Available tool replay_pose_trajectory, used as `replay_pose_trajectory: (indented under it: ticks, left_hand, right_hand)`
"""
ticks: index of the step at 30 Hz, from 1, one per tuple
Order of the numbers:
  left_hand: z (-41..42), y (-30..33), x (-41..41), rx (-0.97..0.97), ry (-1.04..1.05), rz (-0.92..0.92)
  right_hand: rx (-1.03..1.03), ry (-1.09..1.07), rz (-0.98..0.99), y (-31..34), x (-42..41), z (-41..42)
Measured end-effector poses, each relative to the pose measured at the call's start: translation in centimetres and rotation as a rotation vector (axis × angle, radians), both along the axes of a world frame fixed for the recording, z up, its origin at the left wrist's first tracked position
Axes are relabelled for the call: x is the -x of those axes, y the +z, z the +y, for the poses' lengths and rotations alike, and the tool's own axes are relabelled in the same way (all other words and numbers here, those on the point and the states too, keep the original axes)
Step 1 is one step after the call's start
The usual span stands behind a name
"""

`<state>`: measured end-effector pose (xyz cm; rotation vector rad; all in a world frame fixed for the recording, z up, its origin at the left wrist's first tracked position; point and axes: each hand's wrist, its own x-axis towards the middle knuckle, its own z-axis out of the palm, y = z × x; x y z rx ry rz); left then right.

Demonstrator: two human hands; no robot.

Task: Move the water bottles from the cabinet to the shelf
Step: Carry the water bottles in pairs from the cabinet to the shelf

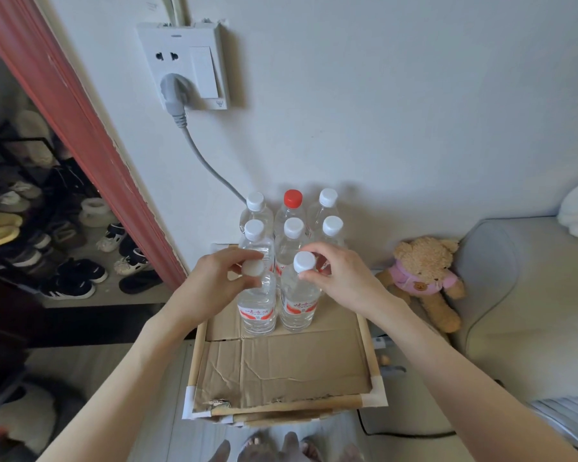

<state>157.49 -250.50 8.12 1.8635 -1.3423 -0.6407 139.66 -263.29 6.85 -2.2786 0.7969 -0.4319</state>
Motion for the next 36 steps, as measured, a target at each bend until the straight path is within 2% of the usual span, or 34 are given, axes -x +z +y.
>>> replay_pose_trajectory:
  ticks: [5, 7, 11, 14, 17, 21, 25, 36]
  left_hand:
    - [0.4, -1.1, 1.2, 0.075, 0.091, -0.013]
    - [0.8, -1.8, 1.6, 0.113, 0.159, 0.042]
    - [1.9, -3.9, 2.5, 0.142, 0.24, 0.207]
    - [3.0, -6.7, 3.3, 0.112, 0.311, 0.315]
    - [3.5, -9.2, 4.1, 0.057, 0.364, 0.339]
    - [3.3, -11.5, 4.4, -0.022, 0.424, 0.379]
    - [2.7, -12.7, 5.1, -0.058, 0.485, 0.515]
    - [1.4, -13.2, 6.0, -0.019, 0.572, 0.474]
  right_hand:
    - [-0.009, -0.074, -0.078, -1.2, 0.1, 0.4]
    - [-0.024, -0.109, -0.119, -2.1, 0.3, 0.8]
    - [-0.245, -0.184, -0.272, -5.0, 1.3, 2.6]
    - [-0.425, -0.183, -0.237, -7.4, 2.2, 3.8]
    - [-0.556, -0.222, -0.196, -9.7, 2.2, 4.4]
    - [-0.578, -0.316, -0.142, -11.3, 1.6, 4.2]
    - [-0.65, -0.31, -0.177, -12.0, 1.1, 4.3]
    - [-0.709, -0.362, -0.339, -13.1, 0.0, 4.7]
